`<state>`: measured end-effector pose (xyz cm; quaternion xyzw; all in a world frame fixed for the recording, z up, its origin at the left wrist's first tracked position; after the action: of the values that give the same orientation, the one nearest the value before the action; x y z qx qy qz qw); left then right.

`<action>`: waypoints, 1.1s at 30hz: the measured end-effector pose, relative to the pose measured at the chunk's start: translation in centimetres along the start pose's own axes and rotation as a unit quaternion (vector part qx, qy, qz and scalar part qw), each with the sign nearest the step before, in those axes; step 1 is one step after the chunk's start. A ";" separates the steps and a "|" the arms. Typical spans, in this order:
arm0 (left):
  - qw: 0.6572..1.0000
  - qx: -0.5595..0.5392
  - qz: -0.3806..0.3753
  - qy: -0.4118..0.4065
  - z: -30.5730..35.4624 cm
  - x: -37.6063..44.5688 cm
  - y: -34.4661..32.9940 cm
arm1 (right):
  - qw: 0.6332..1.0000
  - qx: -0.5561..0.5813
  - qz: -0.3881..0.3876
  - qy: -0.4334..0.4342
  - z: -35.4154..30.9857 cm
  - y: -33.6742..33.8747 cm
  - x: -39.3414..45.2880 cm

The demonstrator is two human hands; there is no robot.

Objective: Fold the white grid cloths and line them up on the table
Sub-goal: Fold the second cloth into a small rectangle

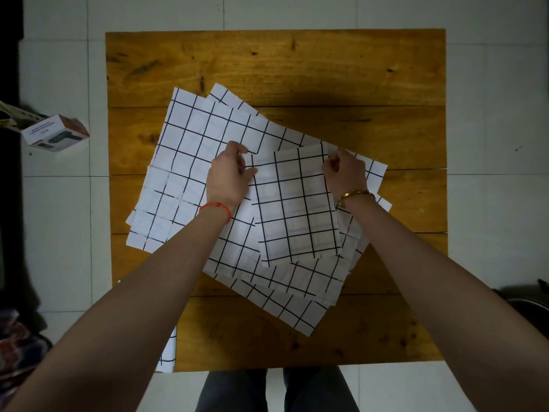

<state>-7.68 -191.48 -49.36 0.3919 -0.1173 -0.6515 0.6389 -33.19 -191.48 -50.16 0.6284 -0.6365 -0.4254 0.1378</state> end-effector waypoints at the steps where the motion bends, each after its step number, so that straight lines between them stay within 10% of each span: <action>1: 1.000 -0.008 0.000 0.002 -0.1 0.0 0.0 | 1.000 -0.003 0.001 -0.004 0.1 0.0 0.0; 10: 0.973 0.152 0.060 -0.163 1.5 -3.5 0.6 | 0.967 -0.188 0.125 0.117 -3.7 1.4 -2.8; 18: 0.928 0.336 -0.066 -0.151 -0.8 -5.3 -3.5 | 0.865 -0.335 -0.119 0.354 -8.2 -8.9 -5.7; 33: 0.882 0.432 -0.105 -0.154 -1.4 -4.5 -4.1 | 0.905 -0.367 -0.071 0.205 -1.1 -3.4 -3.9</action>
<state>-10.37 -186.17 -51.30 0.5338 -0.4422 -0.6518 0.3077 -29.44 -187.80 -50.52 0.6502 -0.3467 -0.4997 0.4553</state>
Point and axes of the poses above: each hand's wrist, its own x-axis towards the middle knuckle, its own y-axis out of the back of the hand, z = x × y, the point moved 9 cm from there along x, towards the middle knuckle, and after that the axes turned 2 degrees about y, right-handed, at the moved point
